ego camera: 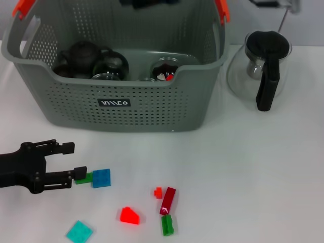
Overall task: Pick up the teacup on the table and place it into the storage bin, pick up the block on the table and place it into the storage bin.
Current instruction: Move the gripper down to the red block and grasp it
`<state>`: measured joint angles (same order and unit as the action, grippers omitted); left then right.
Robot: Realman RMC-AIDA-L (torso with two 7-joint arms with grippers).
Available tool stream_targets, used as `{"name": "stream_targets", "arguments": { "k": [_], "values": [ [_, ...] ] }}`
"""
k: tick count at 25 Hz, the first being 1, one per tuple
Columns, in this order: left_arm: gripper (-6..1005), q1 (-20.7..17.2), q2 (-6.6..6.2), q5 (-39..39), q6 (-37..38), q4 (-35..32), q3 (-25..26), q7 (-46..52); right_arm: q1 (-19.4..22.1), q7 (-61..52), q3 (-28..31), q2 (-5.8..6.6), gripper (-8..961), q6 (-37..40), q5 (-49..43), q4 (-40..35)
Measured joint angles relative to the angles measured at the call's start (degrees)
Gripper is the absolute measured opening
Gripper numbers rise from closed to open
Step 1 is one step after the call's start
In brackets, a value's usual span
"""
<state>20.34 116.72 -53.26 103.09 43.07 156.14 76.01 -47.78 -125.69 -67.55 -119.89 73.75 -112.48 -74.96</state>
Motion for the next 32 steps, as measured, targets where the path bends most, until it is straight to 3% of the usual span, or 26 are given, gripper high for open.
{"name": "stream_targets", "arguments": {
  "k": [8,16,25,32],
  "values": [
    [798,-0.07,0.00,-0.15,0.00,-0.15,0.06,-0.28,7.74,-0.65,0.13,0.70,945,17.04,0.31,-9.04],
    [798,-0.04,0.00,-0.12,-0.08,-0.33,0.12,-0.32,8.50,-2.20,-1.42,0.01,944,29.60,-11.68,-9.59],
    [799,-0.24,0.00,-0.01,-0.09,-0.45,0.12,-0.32,8.49,-3.41,-13.85,-0.43,944,28.43,-16.97,-8.90],
    [798,-0.73,0.14,-0.31,-0.51,-0.45,0.12,-0.34,7.43,-3.93,-23.11,-0.48,939,21.70,-21.18,-5.46]
  ]
}}
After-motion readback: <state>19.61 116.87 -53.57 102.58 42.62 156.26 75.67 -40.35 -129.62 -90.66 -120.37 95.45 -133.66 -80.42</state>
